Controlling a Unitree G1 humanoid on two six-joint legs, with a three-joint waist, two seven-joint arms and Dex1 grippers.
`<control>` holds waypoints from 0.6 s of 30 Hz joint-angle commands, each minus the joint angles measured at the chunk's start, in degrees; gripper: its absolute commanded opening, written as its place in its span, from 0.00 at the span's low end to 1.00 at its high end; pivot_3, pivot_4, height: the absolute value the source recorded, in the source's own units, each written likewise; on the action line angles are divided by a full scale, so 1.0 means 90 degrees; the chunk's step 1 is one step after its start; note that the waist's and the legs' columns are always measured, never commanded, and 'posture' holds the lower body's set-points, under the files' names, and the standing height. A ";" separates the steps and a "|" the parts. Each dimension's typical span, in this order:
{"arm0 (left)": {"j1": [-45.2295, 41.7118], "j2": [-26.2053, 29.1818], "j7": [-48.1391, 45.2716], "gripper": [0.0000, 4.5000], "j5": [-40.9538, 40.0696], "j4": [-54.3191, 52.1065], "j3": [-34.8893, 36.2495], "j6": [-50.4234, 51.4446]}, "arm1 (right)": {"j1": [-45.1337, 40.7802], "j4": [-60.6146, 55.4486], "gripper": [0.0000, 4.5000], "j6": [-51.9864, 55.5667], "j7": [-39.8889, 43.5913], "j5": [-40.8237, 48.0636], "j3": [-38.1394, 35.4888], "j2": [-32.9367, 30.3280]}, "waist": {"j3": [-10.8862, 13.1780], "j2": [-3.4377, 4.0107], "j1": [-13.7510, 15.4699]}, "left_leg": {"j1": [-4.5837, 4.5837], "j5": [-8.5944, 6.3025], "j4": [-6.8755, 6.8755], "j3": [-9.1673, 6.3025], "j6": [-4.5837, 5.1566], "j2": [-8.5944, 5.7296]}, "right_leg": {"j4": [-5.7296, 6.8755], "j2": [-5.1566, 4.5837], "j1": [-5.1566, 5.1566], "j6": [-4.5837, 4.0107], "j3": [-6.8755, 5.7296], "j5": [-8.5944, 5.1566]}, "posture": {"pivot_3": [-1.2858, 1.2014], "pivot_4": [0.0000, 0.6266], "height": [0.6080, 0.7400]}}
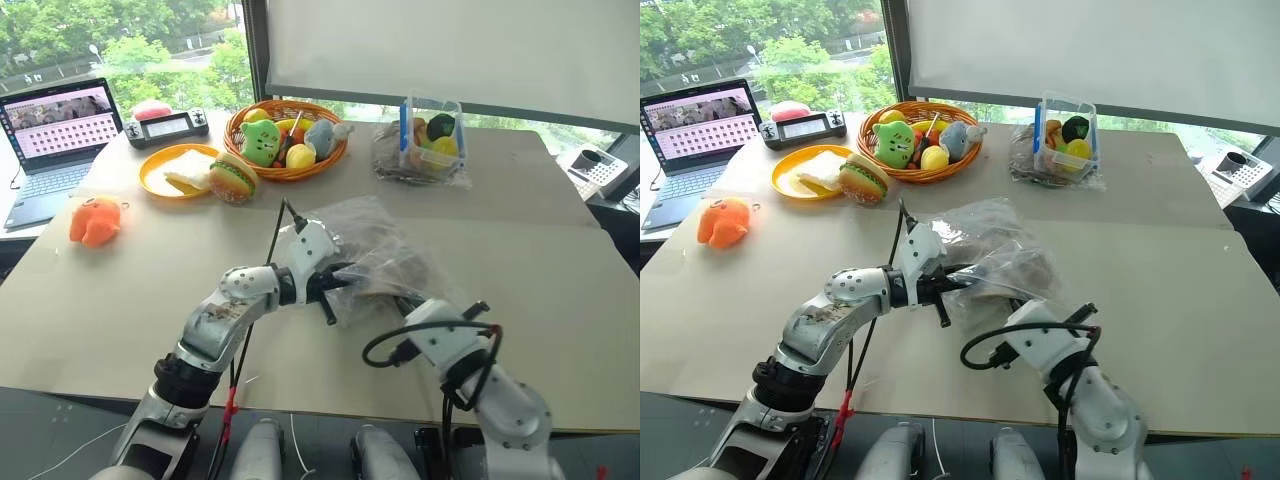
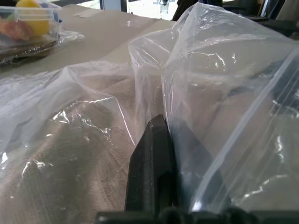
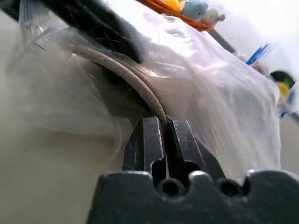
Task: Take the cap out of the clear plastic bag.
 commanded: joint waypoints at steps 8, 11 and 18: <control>0.0053 0.0014 -0.0075 0.00 0.0002 0.0032 -0.0151 0.0061 | -0.0011 -0.0560 0.01 0.0106 -0.1201 0.7759 -0.2302 -0.2368 | 0.0001 0.0001 -0.0025 | -0.0003 0.0000 -0.0015 0.0001 0.0000 -0.0003 | -0.0004 -0.0003 -0.0004 -0.0003 0.0003 0.0001 | 0.52 0.24 1.00; 0.0048 0.0023 -0.0085 0.00 0.0003 0.0033 -0.0143 0.0055 | 0.0407 -0.0560 0.01 -0.0513 -0.2143 1.0325 -0.2797 -0.3727 | 0.0001 0.0000 -0.0029 | -0.0002 0.0000 -0.0014 0.0003 0.0001 -0.0005 | -0.0003 -0.0004 -0.0001 -0.0004 0.0007 0.0000 | 0.52 0.24 1.00; 0.0076 0.0038 -0.0098 0.00 0.0025 0.0015 -0.0121 0.0053 | 0.0519 -0.0560 0.01 -0.1709 -0.3150 1.3562 -0.3827 -0.4168 | 0.0004 -0.0006 -0.0040 | -0.0001 0.0000 -0.0012 0.0001 0.0002 -0.0005 | -0.0007 -0.0001 0.0007 0.0000 0.0010 -0.0002 | 0.52 0.24 1.00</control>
